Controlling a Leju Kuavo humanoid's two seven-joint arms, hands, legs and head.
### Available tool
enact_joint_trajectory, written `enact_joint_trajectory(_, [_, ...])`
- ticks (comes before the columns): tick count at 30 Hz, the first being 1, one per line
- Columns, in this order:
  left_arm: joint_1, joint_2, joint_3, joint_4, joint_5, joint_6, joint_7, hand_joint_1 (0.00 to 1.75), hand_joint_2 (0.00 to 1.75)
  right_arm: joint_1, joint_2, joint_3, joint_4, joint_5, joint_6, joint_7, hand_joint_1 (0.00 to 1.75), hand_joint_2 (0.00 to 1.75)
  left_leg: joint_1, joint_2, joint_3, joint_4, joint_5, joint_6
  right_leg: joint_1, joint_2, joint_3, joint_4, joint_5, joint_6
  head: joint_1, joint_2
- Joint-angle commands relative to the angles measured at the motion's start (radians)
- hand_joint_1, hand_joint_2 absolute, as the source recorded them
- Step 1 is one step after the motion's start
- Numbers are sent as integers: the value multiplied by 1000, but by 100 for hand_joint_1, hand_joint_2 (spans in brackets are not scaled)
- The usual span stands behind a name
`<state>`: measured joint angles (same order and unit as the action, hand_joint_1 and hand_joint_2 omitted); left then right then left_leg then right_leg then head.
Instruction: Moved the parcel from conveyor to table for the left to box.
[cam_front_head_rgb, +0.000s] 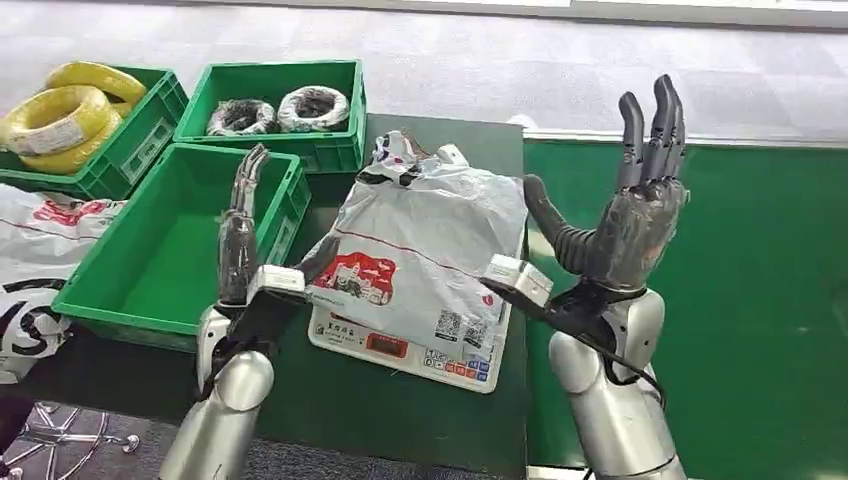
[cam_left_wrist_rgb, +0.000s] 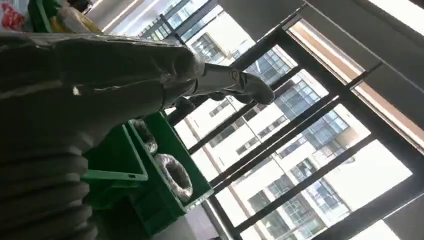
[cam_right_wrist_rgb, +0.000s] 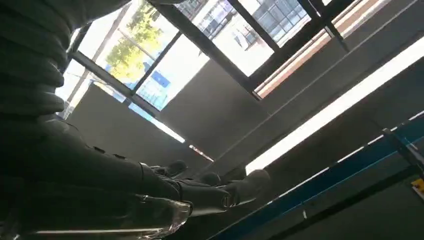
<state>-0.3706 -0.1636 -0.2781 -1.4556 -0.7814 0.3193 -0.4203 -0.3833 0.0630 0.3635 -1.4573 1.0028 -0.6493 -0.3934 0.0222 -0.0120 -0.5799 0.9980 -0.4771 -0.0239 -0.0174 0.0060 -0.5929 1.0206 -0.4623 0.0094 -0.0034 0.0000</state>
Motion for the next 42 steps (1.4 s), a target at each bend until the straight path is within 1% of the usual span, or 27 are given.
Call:
enact_joint_trajectory(1, [-431,-29,-167,543,-224,-34,126,0,175,169,36,-67,-108,-92,-37,-49,0,175,0,-9,-1,-1,3,2,0,-11,3,-1,0,-1,0,0])
enact_joint_trajectory(3, [-508,-48,-224,685,-341,-5,173,0,175,165,39,-69,-101,-122,-23,-58,0,175,0,-4,-1,0,1,1,1,-6,2,0,0,0,0,0])
enact_joint_trajectory(4, [-544,-61,-254,771,-392,0,188,0,175,166,42,-72,-96,-128,-16,-61,0,175,0,-6,-1,0,3,2,0,-8,2,-1,1,-1,0,0])
enact_joint_trajectory(5, [-560,-71,-269,824,-415,1,187,0,175,170,44,-73,-95,-138,-9,-66,0,175,0,-5,-1,1,2,2,0,-7,2,0,0,0,0,0])
enact_joint_trajectory(6, [-579,-81,-298,895,-448,-32,188,0,175,180,45,-72,-92,-145,10,-73,0,175,0,-6,-1,0,3,2,0,-8,3,-1,1,0,0,0])
enact_joint_trajectory(7, [-588,-89,-316,941,-473,-44,199,0,175,185,49,-70,-89,-146,19,-79,0,175,0,-4,0,0,2,2,0,-6,3,-1,1,0,0,0])
enact_joint_trajectory(8, [-595,-95,-332,978,-491,-55,201,0,175,186,52,-70,-85,-145,19,-81,0,175,-1,-2,1,0,1,2,0,-3,3,-1,1,1,0,0])
enact_joint_trajectory(9, [-594,-97,-338,991,-498,-56,205,0,175,187,54,-68,-84,-145,19,-82,0,175,-1,-3,2,-1,2,2,0,-5,4,-2,1,0,0,0])
enact_joint_trajectory(11, [-594,-97,-338,991,-498,-56,205,0,175,187,54,-68,-84,-145,19,-82,0,175,-1,0,2,-1,2,2,-1,-2,3,-2,1,0,0,0])
enact_joint_trajectory(12, [-614,-104,-423,1057,-586,-177,207,0,175,189,53,-62,-87,-145,32,-80,0,175,-1,1,1,0,1,2,-1,-1,2,-1,1,0,0,0])
enact_joint_trajectory(16, [-571,-121,-467,1113,-615,-177,215,0,175,217,49,-47,-114,-134,33,-73,0,175,-1,1,3,-2,2,2,-1,-1,3,-3,1,0,0,0])
enact_joint_trajectory(19, [-565,-115,-489,1122,-625,-191,208,0,175,229,47,-41,-119,-127,36,-68,0,175,-1,3,0,0,0,2,-1,3,1,-1,1,0,0,0])
enact_joint_trajectory(25, [-549,-106,-573,1146,-682,-260,207,0,175,223,71,-55,-147,-101,68,-51,0,175,-1,4,1,-2,2,2,-1,3,1,-2,2,0,0,0])
enact_joint_trajectory(27, [-539,-106,-582,1154,-680,-285,197,0,175,215,75,-59,-145,-96,70,-47,0,175,-2,4,1,-2,2,3,-1,3,2,-2,2,0,0,0])
enact_joint_trajectory(34, [-534,-104,-578,1151,-668,-287,192,0,175,216,78,-61,-143,-94,70,-48,0,175,-2,5,5,-3,2,2,-1,4,5,-3,3,0,0,0])
enact_joint_trajectory(35, [-534,-104,-572,1153,-659,-299,194,19,175,214,80,-61,-143,-93,75,-48,0,175,-1,5,6,-3,1,2,-1,4,6,-2,3,0,0,0])
enact_joint_trajectory(36, [-533,-101,-559,1150,-641,-297,196,152,175,211,86,-61,-145,-90,82,-48,0,175,-2,6,6,-4,2,3,-1,5,6,-3,4,0,0,0])
enact_joint_trajectory(37, [-533,-97,-553,1146,-632,-291,195,171,175,210,88,-60,-147,-88,86,-48,0,175,-1,5,6,-2,1,2,-1,4,6,-2,3,0,0,0])
enact_joint_trajectory(38, [-533,-94,-547,1143,-624,-283,192,175,175,209,89,-59,-148,-86,89,-47,0,175,-2,6,6,-3,2,2,-1,5,6,-3,3,0,0,0])
enact_joint_trajectory(39, [-535,-91,-541,1140,-615,-280,192,173,175,208,91,-61,-149,-84,91,-46,0,175,-2,7,7,-7,5,4,-1,5,6,-7,7,-2,0,0])
enact_joint_trajectory(40, [-536,-88,-536,1136,-610,-272,191,175,175,208,91,-61,-150,-83,92,-46,0,175,-2,4,6,-2,2,2,-1,4,7,-1,2,0,0,0])
enact_joint_trajectory(42, [-538,-85,-532,1128,-602,-260,187,173,175,207,91,-62,-149,-82,94,-47,0,175,-2,5,5,-3,3,3,-1,4,6,-3,5,0,0,0])
